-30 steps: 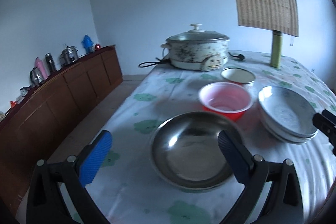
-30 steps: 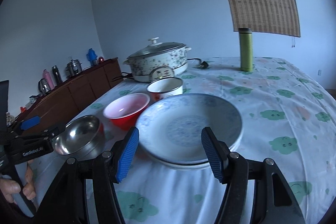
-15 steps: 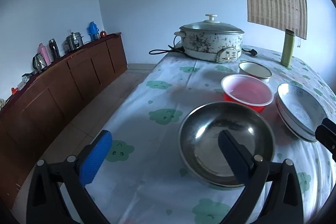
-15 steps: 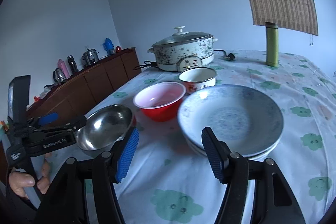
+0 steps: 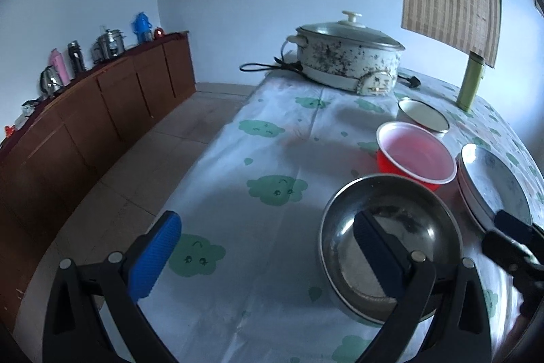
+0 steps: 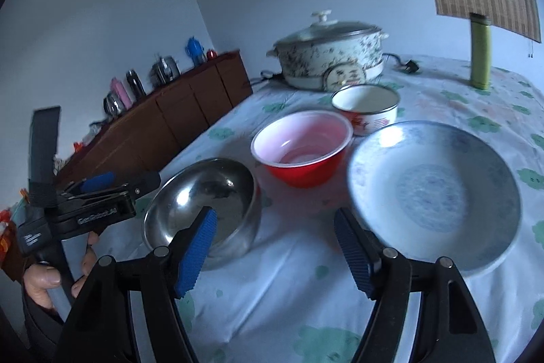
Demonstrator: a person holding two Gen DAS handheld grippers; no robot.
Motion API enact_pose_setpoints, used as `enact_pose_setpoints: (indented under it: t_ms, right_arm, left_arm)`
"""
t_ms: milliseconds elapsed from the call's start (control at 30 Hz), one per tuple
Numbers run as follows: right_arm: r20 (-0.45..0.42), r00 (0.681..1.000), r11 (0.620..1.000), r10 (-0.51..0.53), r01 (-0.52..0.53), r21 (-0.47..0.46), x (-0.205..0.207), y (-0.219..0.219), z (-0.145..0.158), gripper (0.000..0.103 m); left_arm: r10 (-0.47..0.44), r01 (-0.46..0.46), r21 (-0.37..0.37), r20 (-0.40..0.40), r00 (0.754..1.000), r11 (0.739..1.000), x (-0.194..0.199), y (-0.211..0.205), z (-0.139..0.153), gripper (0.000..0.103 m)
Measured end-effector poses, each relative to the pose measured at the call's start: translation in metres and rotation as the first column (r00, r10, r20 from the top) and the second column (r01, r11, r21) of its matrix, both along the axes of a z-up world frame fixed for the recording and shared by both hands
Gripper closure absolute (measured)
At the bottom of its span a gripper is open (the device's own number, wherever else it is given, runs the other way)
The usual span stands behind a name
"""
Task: Organize plates and bowls
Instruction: 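Move the right tool to the red bowl with pink interior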
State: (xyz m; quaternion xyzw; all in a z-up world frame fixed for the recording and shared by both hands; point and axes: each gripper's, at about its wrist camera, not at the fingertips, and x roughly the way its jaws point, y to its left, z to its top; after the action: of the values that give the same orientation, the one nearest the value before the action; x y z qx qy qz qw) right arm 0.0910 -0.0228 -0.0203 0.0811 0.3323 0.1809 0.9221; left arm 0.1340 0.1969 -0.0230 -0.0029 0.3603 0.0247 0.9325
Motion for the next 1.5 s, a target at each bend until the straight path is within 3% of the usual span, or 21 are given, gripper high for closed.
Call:
enact_pose_setpoints:
  t_ms: [67,233,633,700,733,967,1233,1500]
  right_arm:
    - [-0.043,0.999,1.000,0.009,-0.010,-0.020,0.013,0.010,-0.006,0.030]
    - [-0.114,0.993,0.999,0.010,-0.006,0.033,0.027,0.013,-0.022,0.030]
    - [-0.031,0.999,0.997,0.040,-0.038,0.068,0.016,0.009,-0.012,0.030]
    - [-0.024,0.998,0.997,0.051,-0.050,0.065,0.015,0.011,-0.012,0.040]
    - [-0.026,0.998,0.997,0.057,-0.055,0.060,0.016,0.012,-0.012,0.050]
    - [-0.005,1.000,0.996,0.024,-0.024,0.087,0.019,0.000,-0.004,0.051]
    - [-0.098,0.995,0.990,-0.020,0.034,0.139,0.062,-0.020,0.011,0.051]
    - [-0.156,0.983,0.994,-0.096,0.104,0.038,0.125,-0.033,0.016,0.052]
  left_arm:
    - [-0.012,0.011,-0.013,-0.026,1.000,1.000,0.005,0.002,-0.003,0.000]
    - [-0.027,0.026,-0.013,-0.061,0.998,1.000,0.013,0.004,-0.009,0.000]
    - [-0.066,0.066,-0.007,-0.088,0.994,0.998,0.022,-0.005,-0.016,0.000]
    - [-0.066,0.066,-0.005,-0.091,0.994,0.998,0.023,-0.005,-0.017,0.000]
    - [-0.066,0.066,-0.006,-0.091,0.994,0.998,0.023,-0.005,-0.017,0.000]
    - [-0.073,0.074,0.024,-0.070,0.995,0.997,0.027,-0.004,-0.001,0.000]
    - [-0.170,0.170,-0.005,-0.086,0.982,0.985,0.081,-0.017,0.026,0.000]
    - [-0.233,0.232,-0.026,-0.169,0.958,0.972,0.124,-0.061,0.021,0.000]
